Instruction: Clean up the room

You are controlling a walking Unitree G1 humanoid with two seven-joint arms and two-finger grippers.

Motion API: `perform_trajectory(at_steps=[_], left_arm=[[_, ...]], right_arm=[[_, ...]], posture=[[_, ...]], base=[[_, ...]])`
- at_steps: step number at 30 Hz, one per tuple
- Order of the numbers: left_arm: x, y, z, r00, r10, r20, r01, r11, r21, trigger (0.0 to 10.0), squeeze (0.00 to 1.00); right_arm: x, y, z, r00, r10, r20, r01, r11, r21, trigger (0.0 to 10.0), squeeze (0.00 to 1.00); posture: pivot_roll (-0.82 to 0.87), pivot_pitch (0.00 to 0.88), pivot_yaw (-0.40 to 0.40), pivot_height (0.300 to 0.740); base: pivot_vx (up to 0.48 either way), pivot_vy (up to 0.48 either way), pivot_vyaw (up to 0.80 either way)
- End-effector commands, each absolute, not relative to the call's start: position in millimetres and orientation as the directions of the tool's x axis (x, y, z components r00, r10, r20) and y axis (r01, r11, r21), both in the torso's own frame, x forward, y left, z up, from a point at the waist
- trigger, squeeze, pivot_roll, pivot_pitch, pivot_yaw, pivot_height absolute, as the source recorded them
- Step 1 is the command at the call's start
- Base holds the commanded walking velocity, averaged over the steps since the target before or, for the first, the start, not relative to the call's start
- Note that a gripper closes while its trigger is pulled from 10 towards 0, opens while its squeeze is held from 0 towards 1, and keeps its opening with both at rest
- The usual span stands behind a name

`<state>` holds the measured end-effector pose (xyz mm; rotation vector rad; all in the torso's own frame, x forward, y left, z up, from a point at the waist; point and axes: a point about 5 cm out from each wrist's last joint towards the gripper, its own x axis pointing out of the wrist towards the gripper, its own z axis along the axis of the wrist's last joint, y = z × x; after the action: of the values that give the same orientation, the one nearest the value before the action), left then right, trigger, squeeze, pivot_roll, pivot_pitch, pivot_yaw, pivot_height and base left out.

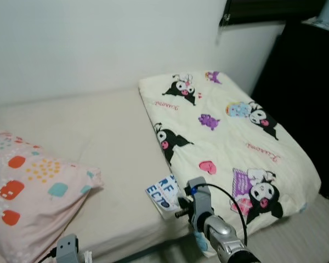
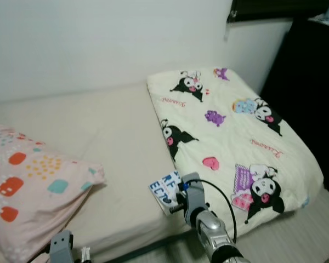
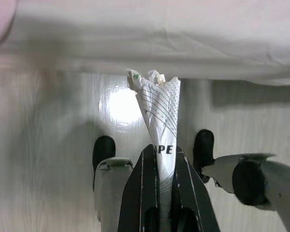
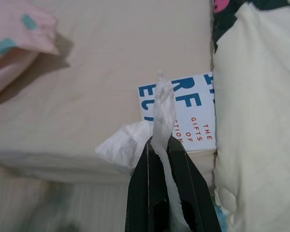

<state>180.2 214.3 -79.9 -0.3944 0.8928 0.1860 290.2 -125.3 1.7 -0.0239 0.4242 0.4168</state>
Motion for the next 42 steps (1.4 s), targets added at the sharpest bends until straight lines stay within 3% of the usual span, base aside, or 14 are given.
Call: perform_trajectory(at_steps=[1,7,20,42], left_arm=[[170.4,215.1,-84.5,0.592,0.004,-0.806,-0.34,0.908,-0.245,10.0,0.0],[169.7,215.4,-84.6,0.595,0.0,-0.804,-0.327,0.914,-0.241,10.0,0.0],[171.1,210.6,-84.7,0.6,-0.022,-0.799,-0.287,0.927,-0.241,10.0,0.0],[177.3,203.1,-83.0,0.617,-0.04,-0.786,-0.249,0.938,-0.243,10.0,0.0]], right_arm=[[284.5,-126.0,-4.2,0.817,0.387,-0.428,-0.41,0.911,0.042,10.0,0.0],[282.6,-128.1,-6.5,0.812,0.384,-0.441,-0.414,0.91,0.03,10.0,0.0],[241.5,-168.1,-47.9,0.728,0.169,-0.664,-0.253,0.967,-0.031,10.0,0.0],[215.0,-177.8,-66.9,0.647,0.086,-0.757,-0.143,0.99,-0.009,10.0,0.0]], posture=[[-0.1,0.063,-0.01,0.719],[-0.1,0.06,-0.013,0.719],[-0.09,0.045,-0.016,0.719],[-0.09,0.047,-0.011,0.719]], base=[[0.0,0.0,0.0],[0.0,0.0,0.36],[0.0,0.0,0.73],[0.0,0.0,0.73]])
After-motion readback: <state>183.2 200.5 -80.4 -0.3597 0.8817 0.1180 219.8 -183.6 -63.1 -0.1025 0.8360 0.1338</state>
